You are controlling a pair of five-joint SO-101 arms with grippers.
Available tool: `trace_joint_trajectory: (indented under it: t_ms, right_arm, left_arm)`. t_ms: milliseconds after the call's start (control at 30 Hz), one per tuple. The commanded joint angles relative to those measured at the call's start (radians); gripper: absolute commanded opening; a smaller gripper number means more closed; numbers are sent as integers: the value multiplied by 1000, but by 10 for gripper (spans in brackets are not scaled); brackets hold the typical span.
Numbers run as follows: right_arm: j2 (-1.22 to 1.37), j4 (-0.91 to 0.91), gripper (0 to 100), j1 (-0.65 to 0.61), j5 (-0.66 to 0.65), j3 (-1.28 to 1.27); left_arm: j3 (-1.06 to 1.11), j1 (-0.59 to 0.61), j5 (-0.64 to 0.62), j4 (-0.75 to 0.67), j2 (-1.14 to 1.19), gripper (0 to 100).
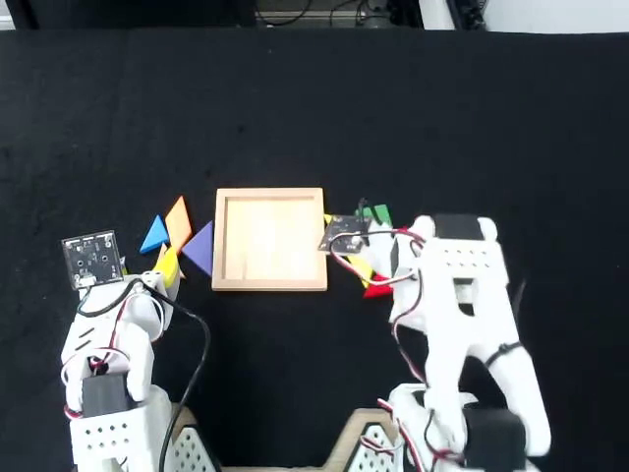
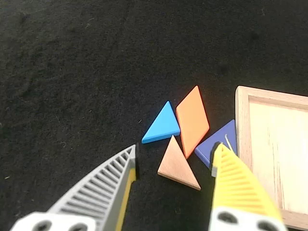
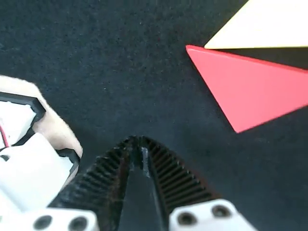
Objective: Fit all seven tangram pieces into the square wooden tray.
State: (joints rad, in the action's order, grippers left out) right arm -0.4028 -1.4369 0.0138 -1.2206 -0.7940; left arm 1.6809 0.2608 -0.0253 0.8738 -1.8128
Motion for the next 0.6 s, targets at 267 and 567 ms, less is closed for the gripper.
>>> trace_joint_trajectory:
  t_ms: [267, 567]
  right_arm:
    - [504, 87, 11, 55, 121, 245]
    - [762, 86, 11, 138, 121, 555]
  left_arm:
    - [18, 5, 5, -17, 2, 257]
    - [18, 5, 5, -17, 2, 257]
